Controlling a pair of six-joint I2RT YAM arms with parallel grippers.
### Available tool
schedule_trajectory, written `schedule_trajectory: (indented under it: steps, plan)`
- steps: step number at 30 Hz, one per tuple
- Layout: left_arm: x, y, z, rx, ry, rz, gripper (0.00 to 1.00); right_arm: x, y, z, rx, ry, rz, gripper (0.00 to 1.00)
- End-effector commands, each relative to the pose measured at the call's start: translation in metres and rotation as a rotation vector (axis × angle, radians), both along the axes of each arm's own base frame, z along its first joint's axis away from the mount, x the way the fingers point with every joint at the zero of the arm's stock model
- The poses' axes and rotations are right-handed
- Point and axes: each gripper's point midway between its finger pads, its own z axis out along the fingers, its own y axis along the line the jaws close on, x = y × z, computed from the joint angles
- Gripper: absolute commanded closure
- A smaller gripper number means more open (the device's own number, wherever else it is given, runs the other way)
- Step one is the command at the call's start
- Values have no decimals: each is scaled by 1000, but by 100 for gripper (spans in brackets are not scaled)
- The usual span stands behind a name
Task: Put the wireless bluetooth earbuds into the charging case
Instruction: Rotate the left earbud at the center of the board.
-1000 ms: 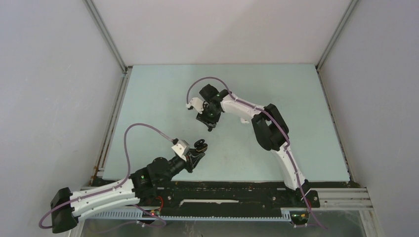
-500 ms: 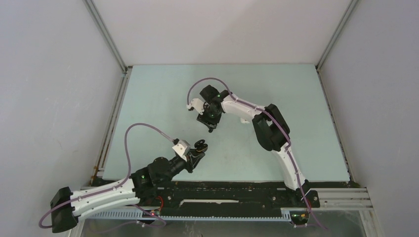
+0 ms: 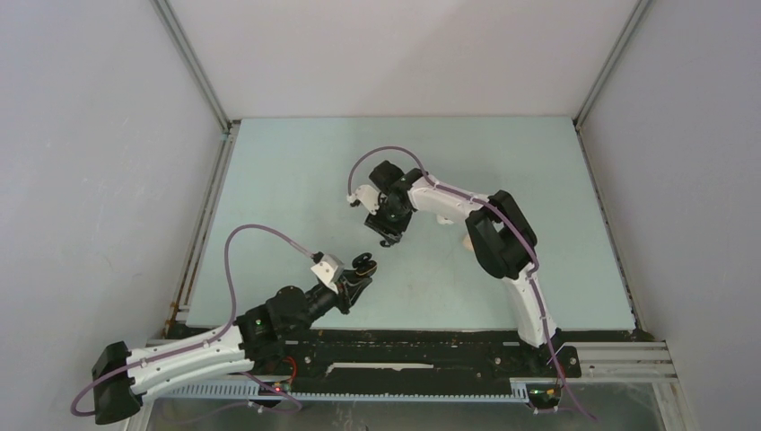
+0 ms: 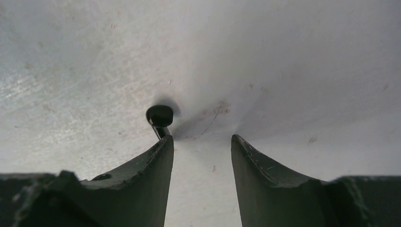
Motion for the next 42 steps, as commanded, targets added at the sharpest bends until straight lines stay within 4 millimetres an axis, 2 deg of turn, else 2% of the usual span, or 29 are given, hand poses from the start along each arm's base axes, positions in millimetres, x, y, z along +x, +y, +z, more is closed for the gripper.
schedule_trajectory:
  steps: [1,4,11,19,25,30,33,36,39,42]
  plan:
    - [2,-3,33,-79,-62,2,100,-34,-29,-21,-101,114,-41,49]
    - [2,-2,33,-80,-64,2,100,-37,-28,-23,-104,110,-27,48]
    - [1,-3,33,-86,-57,-4,100,-25,-20,-28,-106,60,-3,48]
    - [1,-2,31,-82,-55,-1,100,-37,-11,-38,-116,66,66,48]
    - [1,-2,30,-79,-56,0,100,-41,3,-30,-90,56,99,48]
    - [1,-1,30,-78,-57,1,100,-42,-2,-6,-70,57,104,48]
    - [2,-2,30,-75,-57,3,100,-33,-7,11,-35,41,79,48]
    - [2,-3,31,-75,-57,0,100,-17,-11,17,-18,4,52,47]
    - [1,-4,30,-74,-54,-4,100,-5,-13,12,-26,-22,41,47]
    - [1,-4,30,-76,-49,-4,100,-1,-11,-3,-50,-26,54,47]
